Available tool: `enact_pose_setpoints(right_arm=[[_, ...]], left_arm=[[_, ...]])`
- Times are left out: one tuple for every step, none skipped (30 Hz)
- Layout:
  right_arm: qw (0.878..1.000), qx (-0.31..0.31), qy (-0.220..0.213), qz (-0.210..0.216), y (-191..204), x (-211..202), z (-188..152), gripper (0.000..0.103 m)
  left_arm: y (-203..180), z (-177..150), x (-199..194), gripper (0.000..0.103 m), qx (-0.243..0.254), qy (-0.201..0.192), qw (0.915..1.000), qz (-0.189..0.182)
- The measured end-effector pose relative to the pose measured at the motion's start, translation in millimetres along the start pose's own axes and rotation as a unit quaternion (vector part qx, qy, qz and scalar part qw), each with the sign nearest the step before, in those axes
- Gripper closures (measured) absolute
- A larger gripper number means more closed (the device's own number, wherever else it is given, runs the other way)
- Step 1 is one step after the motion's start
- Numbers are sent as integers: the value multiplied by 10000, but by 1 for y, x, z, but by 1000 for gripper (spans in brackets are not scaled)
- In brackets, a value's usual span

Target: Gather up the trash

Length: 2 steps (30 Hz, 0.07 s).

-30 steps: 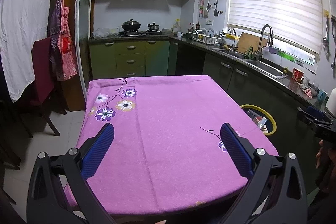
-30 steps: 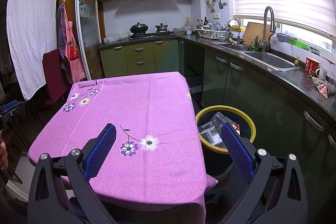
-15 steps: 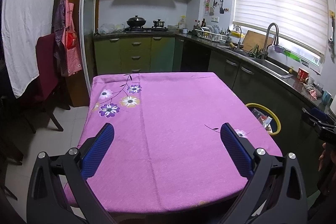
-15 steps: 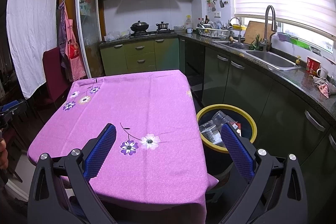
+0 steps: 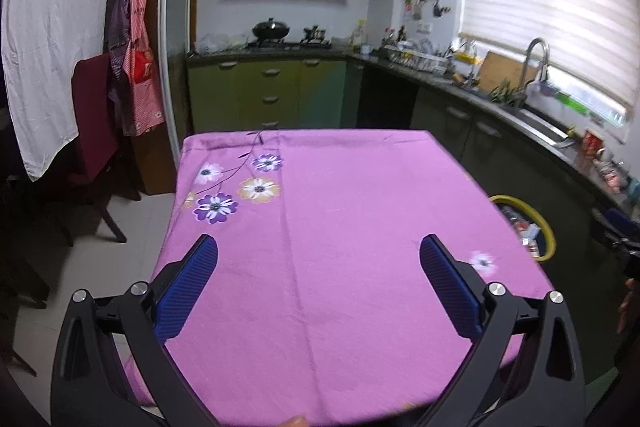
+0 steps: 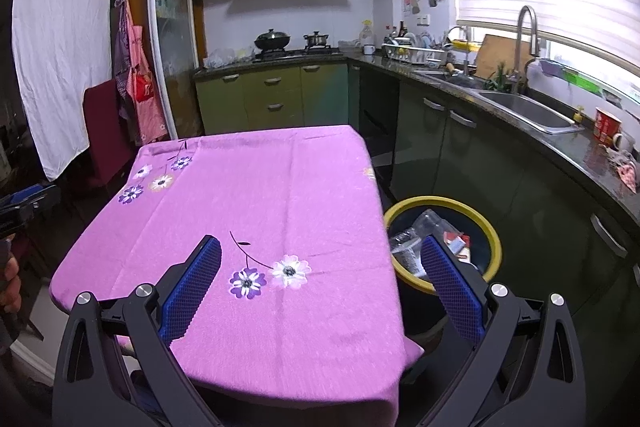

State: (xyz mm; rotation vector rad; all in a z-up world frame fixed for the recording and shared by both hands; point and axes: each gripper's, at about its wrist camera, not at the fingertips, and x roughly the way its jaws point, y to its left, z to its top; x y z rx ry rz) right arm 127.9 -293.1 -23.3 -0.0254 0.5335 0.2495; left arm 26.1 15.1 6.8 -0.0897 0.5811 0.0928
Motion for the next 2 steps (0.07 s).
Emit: enact_pose_setpoints(right_arm=[[10000, -24, 71, 36, 2, 9, 3, 5], [9998, -61, 140, 92, 4, 20, 8, 5]], left_arm=[[3, 2, 8, 6, -20, 36, 10000, 28], [8, 5, 22, 6, -50, 81, 9999, 85]])
